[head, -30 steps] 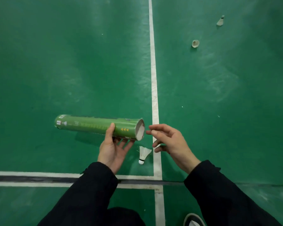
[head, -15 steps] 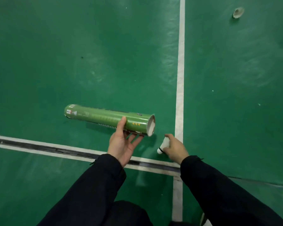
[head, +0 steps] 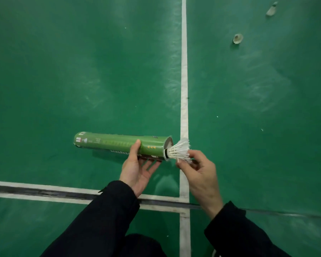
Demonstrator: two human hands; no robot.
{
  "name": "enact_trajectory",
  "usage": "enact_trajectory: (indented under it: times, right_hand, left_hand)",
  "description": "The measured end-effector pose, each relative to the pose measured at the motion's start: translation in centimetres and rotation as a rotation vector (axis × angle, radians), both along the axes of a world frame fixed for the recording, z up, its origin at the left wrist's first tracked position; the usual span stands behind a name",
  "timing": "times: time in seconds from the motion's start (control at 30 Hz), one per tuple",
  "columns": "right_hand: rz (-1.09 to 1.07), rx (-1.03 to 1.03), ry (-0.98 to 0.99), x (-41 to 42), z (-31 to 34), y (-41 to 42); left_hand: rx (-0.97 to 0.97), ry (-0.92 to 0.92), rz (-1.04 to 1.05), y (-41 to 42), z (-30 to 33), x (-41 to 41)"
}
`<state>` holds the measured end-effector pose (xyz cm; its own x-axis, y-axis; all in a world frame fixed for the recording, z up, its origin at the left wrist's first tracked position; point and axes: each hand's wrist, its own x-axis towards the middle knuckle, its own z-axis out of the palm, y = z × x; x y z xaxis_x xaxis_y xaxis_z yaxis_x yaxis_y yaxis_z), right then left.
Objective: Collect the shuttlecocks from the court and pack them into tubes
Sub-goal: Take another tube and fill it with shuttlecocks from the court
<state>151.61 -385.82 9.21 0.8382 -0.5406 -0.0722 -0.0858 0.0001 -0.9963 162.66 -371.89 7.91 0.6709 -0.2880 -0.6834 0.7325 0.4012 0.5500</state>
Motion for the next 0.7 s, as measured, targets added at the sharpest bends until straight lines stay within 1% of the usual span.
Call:
enact_trajectory:
  times: [0.07,0.1,0.2,0.3,0.43,0.53,0.6,0.63,0.7]
  right_hand:
    - [0.033,-0.072,0.001,0.1,0.9,0.0]
    - [0.073,-0.060,0.032,-0.1,1.5,-0.2]
    - [0.292,-0.013,0.198,-0.3,3.6,-1.6]
    - [0.470,0.089,0.274,-0.5,5.3,-3.5]
    - [0.621,0.270,0.296,-1.1,6.5,-5.7]
    - [0.705,0.267,0.351,-1.1,6.6,-6.4]
    - [0.713,0.292,0.352,-1.2,6.4,-6.1]
    - [0.677,0.312,0.333,-1.3,6.3,-5.9]
    - [0.525,0.361,0.255,-1.5,5.9,-5.5]
  left_hand:
    - [-0.024,-0.032,-0.039,-1.5,1.1,-0.4]
    - [-0.029,-0.047,-0.059,-2.1,1.5,-0.7]
    - [-0.030,-0.093,-0.113,-4.0,2.6,-1.4]
    - [-0.058,-0.126,-0.169,-5.3,3.4,-2.5]
    - [-0.093,-0.142,-0.208,-6.1,4.1,-4.1]
    - [-0.079,-0.165,-0.215,-6.3,4.4,-4.9]
    - [-0.064,-0.174,-0.205,-6.3,4.1,-5.2]
    - [-0.070,-0.166,-0.189,-6.4,4.1,-5.2]
    - [-0.097,-0.127,-0.138,-6.4,4.1,-5.0]
